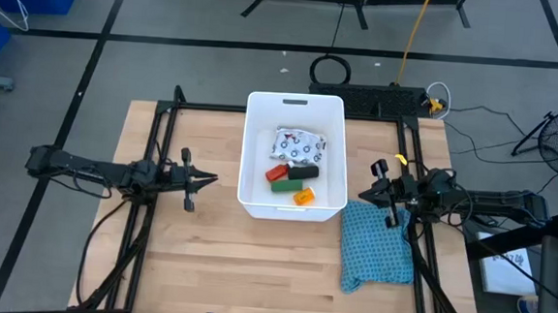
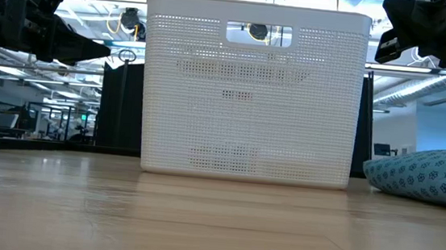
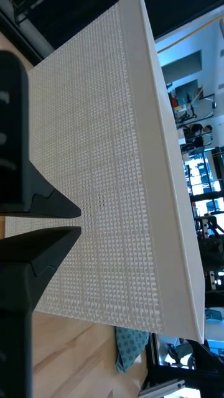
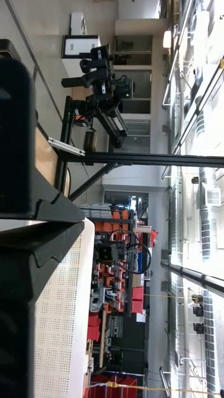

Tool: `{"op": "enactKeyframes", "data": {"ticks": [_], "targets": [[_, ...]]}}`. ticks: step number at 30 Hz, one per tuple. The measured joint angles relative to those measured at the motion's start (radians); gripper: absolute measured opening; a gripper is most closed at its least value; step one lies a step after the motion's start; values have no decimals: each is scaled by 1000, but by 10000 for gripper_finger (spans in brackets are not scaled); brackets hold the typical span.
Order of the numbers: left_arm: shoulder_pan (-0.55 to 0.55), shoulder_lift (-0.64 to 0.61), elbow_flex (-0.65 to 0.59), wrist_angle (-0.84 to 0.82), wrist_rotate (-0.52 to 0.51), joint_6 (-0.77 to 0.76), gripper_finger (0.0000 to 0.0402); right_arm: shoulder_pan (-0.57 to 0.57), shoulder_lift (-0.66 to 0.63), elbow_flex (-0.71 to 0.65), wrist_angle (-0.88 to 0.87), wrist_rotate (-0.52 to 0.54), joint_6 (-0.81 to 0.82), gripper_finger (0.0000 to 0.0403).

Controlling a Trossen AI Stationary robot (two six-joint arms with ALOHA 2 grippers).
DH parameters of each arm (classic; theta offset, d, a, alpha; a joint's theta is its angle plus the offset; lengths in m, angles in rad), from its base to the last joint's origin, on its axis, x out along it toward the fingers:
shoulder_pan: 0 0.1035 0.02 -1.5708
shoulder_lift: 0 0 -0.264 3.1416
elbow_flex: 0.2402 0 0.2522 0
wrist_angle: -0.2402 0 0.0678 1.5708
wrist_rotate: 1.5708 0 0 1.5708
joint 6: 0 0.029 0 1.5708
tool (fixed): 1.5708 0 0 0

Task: Pick & place medical supplies in basket/bin
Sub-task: Return to Home Position

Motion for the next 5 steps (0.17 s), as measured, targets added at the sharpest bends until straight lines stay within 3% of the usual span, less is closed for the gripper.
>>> {"op": "enactKeyframes", "data": {"ticks": [5], "targets": [[0, 0, 0, 0, 0, 0, 35, 0, 0, 0, 0, 0, 0, 0]]}}
